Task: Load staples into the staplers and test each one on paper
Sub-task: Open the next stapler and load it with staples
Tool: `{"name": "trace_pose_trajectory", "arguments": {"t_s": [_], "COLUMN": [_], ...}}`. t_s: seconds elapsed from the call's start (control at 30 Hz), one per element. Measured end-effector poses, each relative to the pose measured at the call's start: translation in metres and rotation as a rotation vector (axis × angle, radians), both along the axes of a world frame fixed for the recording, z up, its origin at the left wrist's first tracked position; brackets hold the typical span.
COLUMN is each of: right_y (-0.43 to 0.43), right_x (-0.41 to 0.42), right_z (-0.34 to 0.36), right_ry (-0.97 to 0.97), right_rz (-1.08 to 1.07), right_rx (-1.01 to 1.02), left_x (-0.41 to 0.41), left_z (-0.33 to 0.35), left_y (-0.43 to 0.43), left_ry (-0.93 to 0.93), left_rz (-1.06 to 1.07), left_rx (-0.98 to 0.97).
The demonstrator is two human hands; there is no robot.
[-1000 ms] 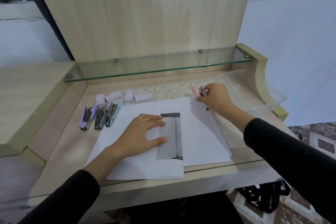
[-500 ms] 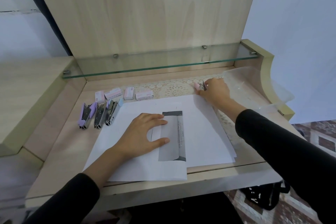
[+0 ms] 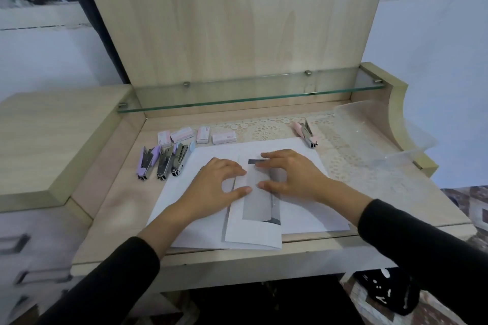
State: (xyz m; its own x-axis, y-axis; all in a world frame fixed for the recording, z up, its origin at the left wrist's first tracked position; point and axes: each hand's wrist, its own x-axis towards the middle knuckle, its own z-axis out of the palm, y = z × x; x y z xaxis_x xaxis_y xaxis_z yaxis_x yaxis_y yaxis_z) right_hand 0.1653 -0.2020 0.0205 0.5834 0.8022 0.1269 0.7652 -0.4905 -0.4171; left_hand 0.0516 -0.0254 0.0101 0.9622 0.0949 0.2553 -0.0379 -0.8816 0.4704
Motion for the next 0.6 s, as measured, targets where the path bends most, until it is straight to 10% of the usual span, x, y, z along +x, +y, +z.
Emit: {"name": "trace_pose_trajectory", "arguments": {"t_s": [0.23,0.6], "right_y": [-0.002,-0.005], "right_x": [-0.003,-0.007], "right_z": [-0.01,-0.013], "right_ry": [-0.029,0.016], "right_rz": [-0.02,-0.067], "right_rx": [0.0,0.108], "left_x": [-0.013,-0.007], "left_z": [0.019,0.03], "left_y": [0.043,0.062], "left_ry": [-0.13,0.204], "left_rz": [0.491,0.706], "left_rx": [0.006,0.303]}}
